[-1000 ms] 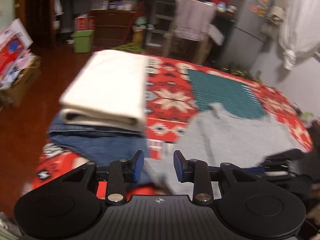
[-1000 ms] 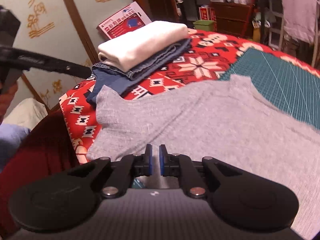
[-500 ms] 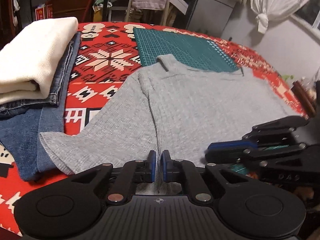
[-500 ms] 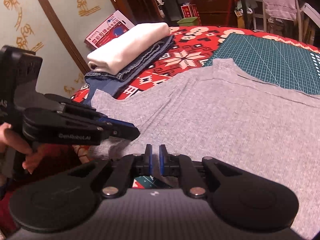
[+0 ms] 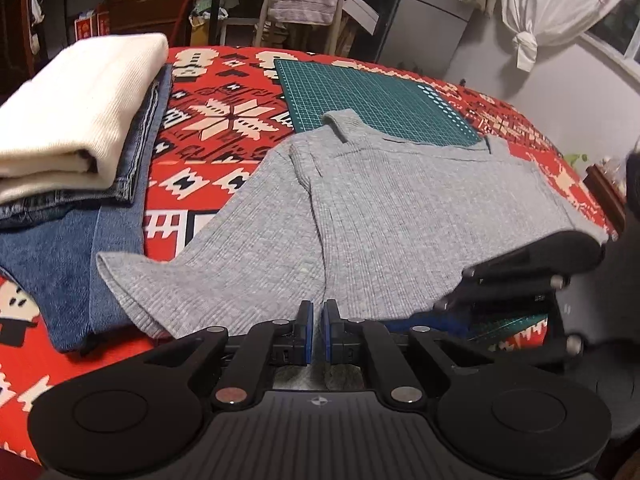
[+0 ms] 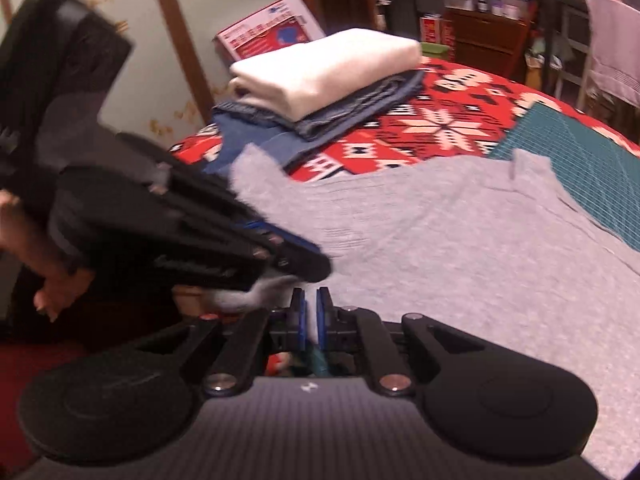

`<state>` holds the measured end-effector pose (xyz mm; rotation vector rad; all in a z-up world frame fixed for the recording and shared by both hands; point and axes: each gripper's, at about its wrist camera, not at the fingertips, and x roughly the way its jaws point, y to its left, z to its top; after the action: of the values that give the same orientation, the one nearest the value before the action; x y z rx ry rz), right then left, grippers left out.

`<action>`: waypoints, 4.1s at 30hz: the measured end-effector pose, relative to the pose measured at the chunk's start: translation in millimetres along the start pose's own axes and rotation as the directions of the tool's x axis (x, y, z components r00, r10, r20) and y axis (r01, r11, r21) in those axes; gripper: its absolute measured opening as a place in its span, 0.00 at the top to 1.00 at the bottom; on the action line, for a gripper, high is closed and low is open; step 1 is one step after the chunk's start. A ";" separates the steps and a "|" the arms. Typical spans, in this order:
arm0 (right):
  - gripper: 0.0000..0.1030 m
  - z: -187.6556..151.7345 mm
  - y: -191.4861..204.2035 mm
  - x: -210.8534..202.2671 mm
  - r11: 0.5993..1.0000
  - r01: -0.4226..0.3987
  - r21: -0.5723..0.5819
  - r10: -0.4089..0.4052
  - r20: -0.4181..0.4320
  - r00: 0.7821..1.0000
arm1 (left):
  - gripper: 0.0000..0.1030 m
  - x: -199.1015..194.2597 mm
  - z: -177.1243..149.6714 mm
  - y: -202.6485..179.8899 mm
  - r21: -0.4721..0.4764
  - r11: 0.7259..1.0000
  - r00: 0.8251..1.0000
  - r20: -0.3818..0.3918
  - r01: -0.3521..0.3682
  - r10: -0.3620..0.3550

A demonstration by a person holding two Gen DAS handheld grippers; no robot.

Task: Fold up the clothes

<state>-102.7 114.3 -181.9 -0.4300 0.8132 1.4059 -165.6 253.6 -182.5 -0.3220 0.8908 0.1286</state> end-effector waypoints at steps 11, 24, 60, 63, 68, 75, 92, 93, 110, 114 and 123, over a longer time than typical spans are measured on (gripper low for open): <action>0.92 -1.5 -11.1 -24.3 0.997 -0.021 0.069 0.018 0.048 0.999 | 0.95 -23.1 -1.6 15.1 -0.057 0.998 1.000 -0.004 0.028 -0.028; 0.86 -64.5 -85.6 -128.0 0.905 0.231 0.358 -0.280 0.090 0.956 | 0.80 -18.7 22.0 -41.8 0.002 0.994 0.992 0.064 0.108 -0.108; 0.00 -131.5 -140.8 -130.6 0.706 0.553 0.443 -0.593 -0.058 0.803 | 0.00 59.8 4.1 -129.0 0.170 0.972 0.984 0.092 -0.164 0.150; 0.00 -129.5 -139.8 -130.4 0.695 0.561 0.449 -0.603 -0.061 0.796 | 0.00 61.2 8.5 -128.1 0.175 0.972 0.987 0.068 -0.157 0.147; 0.01 -125.1 -134.0 -133.4 0.674 0.581 0.456 -0.620 -0.079 0.781 | 0.00 62.1 8.7 -126.7 0.181 0.971 0.987 0.076 -0.153 0.142; 0.27 -133.0 -106.6 -185.8 0.626 0.574 0.527 -0.658 -0.039 0.752 | 0.00 62.2 10.2 -125.7 0.184 0.972 0.988 0.069 -0.146 0.135; 0.92 -167.7 -134.8 -194.5 0.494 0.601 0.628 -0.672 -0.162 0.722 | 0.00 62.2 7.2 -125.8 0.194 0.970 0.987 0.089 -0.147 0.132; 0.92 -169.6 -135.9 -198.0 0.484 0.602 0.636 -0.674 -0.168 0.720 | 0.00 62.3 7.2 -125.5 0.194 0.970 0.987 0.089 -0.147 0.132; 0.90 -164.9 -145.6 -212.4 0.505 0.610 0.610 -0.673 -0.163 0.721 | 0.00 60.6 5.0 -125.2 0.202 0.969 0.988 0.096 -0.140 0.122; 0.87 -145.0 -153.8 -215.3 0.524 0.612 0.592 -0.696 -0.116 0.709 | 0.00 60.9 4.8 -124.6 0.201 0.970 0.988 0.098 -0.140 0.122; 0.86 -88.3 -219.8 -181.2 0.568 0.631 0.529 -0.716 -0.060 0.695 | 0.05 57.7 10.0 -124.7 0.187 0.972 0.988 0.086 -0.141 0.127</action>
<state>95.5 -106.8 -153.4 -0.1617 0.7353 0.4426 -91.9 137.8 -194.0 -0.0758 0.8443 0.1767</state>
